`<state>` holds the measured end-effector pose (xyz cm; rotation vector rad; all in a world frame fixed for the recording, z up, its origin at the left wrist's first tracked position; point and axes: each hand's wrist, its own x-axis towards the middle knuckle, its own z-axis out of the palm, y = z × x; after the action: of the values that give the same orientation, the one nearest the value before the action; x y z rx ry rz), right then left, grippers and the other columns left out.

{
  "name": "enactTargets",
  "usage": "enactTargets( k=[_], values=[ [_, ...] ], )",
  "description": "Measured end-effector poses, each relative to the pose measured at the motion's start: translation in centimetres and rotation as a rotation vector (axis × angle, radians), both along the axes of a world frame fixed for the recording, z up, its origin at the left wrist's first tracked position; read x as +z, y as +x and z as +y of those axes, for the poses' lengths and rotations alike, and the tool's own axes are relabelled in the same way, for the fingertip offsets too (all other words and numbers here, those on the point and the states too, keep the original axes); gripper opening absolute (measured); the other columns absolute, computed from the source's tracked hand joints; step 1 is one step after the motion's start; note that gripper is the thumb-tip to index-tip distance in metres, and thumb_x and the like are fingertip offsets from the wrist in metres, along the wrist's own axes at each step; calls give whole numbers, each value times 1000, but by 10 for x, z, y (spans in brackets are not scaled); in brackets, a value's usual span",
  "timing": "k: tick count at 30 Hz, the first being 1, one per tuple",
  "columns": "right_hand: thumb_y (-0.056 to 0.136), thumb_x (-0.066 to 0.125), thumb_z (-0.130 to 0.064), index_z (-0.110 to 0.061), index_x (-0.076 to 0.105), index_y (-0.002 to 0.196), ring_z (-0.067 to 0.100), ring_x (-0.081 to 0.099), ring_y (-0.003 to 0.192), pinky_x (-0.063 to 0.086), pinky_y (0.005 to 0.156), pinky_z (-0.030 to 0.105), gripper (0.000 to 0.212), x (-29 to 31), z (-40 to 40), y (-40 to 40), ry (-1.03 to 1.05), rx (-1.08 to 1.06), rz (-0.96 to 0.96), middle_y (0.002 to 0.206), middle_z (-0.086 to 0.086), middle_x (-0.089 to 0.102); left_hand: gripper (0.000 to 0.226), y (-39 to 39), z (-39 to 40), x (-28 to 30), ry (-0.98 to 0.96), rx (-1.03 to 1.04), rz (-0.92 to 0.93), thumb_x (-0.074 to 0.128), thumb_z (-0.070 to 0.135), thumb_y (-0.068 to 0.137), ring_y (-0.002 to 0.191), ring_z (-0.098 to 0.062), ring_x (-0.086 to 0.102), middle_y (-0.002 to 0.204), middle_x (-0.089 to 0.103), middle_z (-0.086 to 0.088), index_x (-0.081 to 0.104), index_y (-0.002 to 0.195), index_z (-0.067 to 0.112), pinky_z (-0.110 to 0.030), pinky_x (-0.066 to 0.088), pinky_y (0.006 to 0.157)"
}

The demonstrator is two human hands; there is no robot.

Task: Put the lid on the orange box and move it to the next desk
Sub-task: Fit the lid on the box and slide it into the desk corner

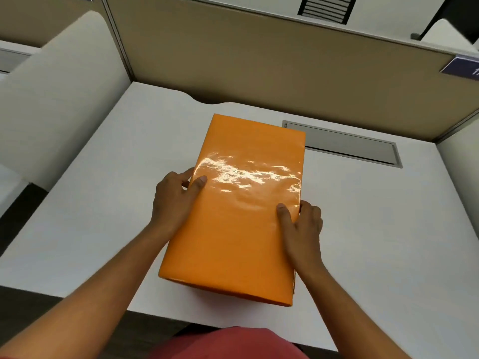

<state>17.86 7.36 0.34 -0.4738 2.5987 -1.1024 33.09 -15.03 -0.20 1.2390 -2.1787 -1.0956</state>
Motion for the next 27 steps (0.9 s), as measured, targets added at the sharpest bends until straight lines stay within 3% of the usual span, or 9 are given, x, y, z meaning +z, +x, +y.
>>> enactTargets(
  k=[3, 8, 11, 13, 17, 27],
  values=[
    [101, 50, -51, -18, 43, 142, 25, 40, 135, 35, 101, 37, 53, -1, 3, 0, 5, 7, 20, 145, 6, 40, 54, -5, 2, -11, -14, 0, -15, 49, 62, 97, 96, -17, 62, 111, 66, -5, 59, 142, 35, -33, 48, 78],
    [101, 47, -55, -18, 46, 141, 25, 52, 126, 43, 99, 36, 54, -16, 6, -6, -12, 13, -2, 139, 5, 49, 55, -7, 7, -17, -27, 1, -34, 49, 64, 96, 92, -19, 64, 101, 64, -2, 60, 141, 35, -34, 53, 76],
    [102, 46, -51, -17, 49, 140, 19, 54, 117, 39, 93, 31, 51, -17, 7, -9, -3, 31, -2, 138, 5, 52, 54, -7, 12, -19, -62, 16, -58, 48, 64, 97, 90, -20, 64, 99, 62, -3, 61, 141, 35, -38, 57, 78],
    [104, 44, -49, -16, 51, 138, 15, 51, 110, 38, 92, 29, 48, -17, 6, -8, 8, 55, 5, 136, 5, 52, 54, -6, 11, -21, -79, 32, -84, 47, 64, 97, 92, -22, 65, 101, 63, -4, 62, 140, 33, -38, 57, 78],
    [105, 37, -51, -16, 54, 136, 24, 59, 115, 39, 89, 31, 49, -24, 3, -14, 55, 88, 46, 133, 7, 56, 58, -4, 14, -27, -104, 33, -134, 41, 64, 98, 99, -26, 67, 109, 65, -6, 61, 139, 29, -41, 58, 81],
    [104, 34, -53, -19, 56, 133, 23, 63, 114, 44, 86, 33, 49, -37, 2, -18, 72, 98, 86, 128, 3, 64, 59, -7, 14, -34, -69, 41, -138, 43, 62, 99, 114, -27, 65, 133, 62, -6, 55, 142, 23, -44, 53, 88]
  ],
)
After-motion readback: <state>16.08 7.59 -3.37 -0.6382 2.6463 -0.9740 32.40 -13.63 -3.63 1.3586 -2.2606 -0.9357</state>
